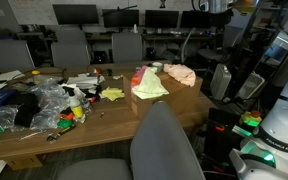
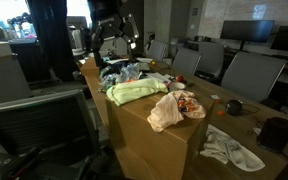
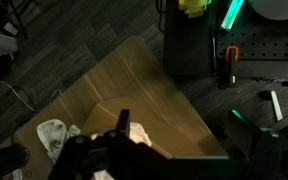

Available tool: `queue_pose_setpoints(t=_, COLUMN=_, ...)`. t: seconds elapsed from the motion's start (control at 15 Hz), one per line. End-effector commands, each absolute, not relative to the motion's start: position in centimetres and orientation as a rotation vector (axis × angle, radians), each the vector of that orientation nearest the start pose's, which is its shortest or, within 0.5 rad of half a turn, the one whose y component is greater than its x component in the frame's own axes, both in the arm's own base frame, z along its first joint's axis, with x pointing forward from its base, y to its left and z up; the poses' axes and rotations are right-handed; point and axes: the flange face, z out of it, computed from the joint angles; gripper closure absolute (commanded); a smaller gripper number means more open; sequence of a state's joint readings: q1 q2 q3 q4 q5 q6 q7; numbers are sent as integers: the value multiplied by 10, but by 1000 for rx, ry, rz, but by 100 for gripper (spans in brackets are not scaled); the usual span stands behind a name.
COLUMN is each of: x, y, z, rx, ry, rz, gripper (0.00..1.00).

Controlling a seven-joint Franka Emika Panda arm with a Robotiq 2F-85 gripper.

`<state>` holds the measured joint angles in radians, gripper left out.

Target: Hang the shirts that are on the box on the back of the chair

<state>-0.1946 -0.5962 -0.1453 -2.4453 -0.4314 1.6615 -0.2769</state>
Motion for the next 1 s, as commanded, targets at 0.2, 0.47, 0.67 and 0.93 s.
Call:
queue_pose_setpoints(t=0.2, x=358, y=-162, z=514, rx=-3439, ry=-195, rz=389, gripper=0)
queue_pose_setpoints(t=0.47, x=407, y=-149, z=538, rx=-3490, ry=-277, rz=200, gripper=0)
queue_pose_setpoints(t=0.67, x=450, y=-139, z=552, rx=-3498, ry=-326, rz=28, gripper=0)
queue_pose_setpoints(t=0.93, x=505, y=-128, z=558, rx=-3457, ry=-326, rz=-97, gripper=0)
